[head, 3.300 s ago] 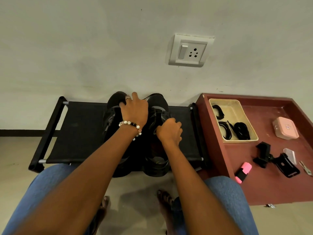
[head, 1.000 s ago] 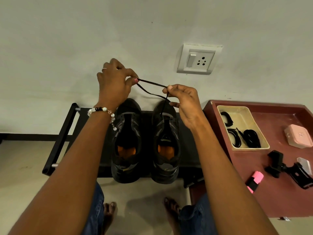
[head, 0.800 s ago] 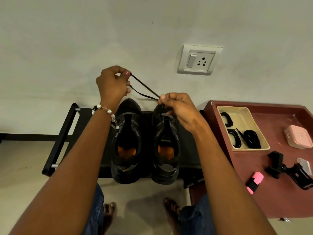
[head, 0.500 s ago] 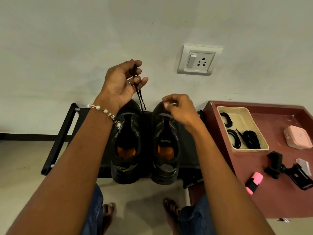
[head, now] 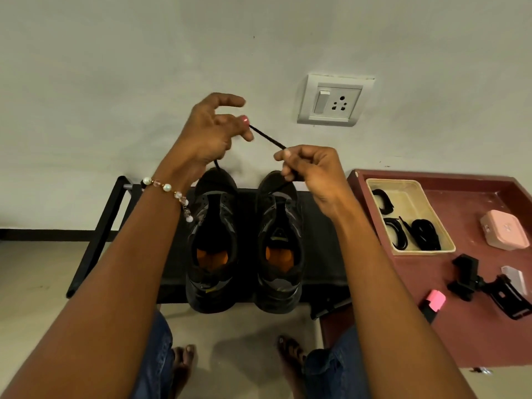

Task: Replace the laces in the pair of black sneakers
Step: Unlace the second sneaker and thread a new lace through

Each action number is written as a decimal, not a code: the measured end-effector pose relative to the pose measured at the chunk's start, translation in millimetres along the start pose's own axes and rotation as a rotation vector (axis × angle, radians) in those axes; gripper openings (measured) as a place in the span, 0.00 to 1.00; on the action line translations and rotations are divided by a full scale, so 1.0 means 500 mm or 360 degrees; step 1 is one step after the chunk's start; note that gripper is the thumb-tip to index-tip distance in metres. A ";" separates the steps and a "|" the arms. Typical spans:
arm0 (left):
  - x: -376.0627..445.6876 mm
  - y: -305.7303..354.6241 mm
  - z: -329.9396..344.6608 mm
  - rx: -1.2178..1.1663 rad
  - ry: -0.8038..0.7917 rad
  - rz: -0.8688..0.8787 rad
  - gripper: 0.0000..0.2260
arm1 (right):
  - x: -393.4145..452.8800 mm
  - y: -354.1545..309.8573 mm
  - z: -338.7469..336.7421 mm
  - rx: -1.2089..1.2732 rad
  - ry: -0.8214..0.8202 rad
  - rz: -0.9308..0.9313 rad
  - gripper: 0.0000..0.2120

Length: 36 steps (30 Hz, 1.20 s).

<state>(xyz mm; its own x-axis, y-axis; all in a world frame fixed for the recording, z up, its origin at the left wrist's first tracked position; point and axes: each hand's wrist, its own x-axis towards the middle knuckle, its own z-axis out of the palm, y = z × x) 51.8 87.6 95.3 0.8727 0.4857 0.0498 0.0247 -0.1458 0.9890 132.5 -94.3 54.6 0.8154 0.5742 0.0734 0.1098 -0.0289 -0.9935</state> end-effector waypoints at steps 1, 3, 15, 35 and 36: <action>0.006 -0.011 -0.009 0.0003 0.0161 0.0004 0.11 | 0.002 -0.003 -0.014 0.0015 0.0029 -0.0006 0.07; 0.017 -0.036 -0.021 -0.0033 0.0444 0.0012 0.10 | 0.004 -0.011 -0.040 0.0007 0.0104 -0.0022 0.07; 0.027 -0.097 0.050 0.0789 -0.0112 0.0455 0.22 | 0.011 0.008 -0.050 -0.0427 0.0341 0.0223 0.11; 0.001 -0.153 0.118 0.1630 -0.0207 0.0494 0.18 | 0.002 0.059 -0.027 -0.0558 0.0107 0.0673 0.04; 0.000 -0.151 0.128 0.1518 -0.0326 0.0581 0.17 | 0.002 0.059 -0.021 -0.0545 0.0114 0.0667 0.05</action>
<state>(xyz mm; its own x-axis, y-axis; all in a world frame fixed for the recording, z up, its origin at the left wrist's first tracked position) 81.0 43.2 11.9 0.9685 0.1323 0.2110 0.0397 -0.9184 0.3936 142.4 -103.3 26.2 0.8646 0.3994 -0.3049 -0.0638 -0.5147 -0.8550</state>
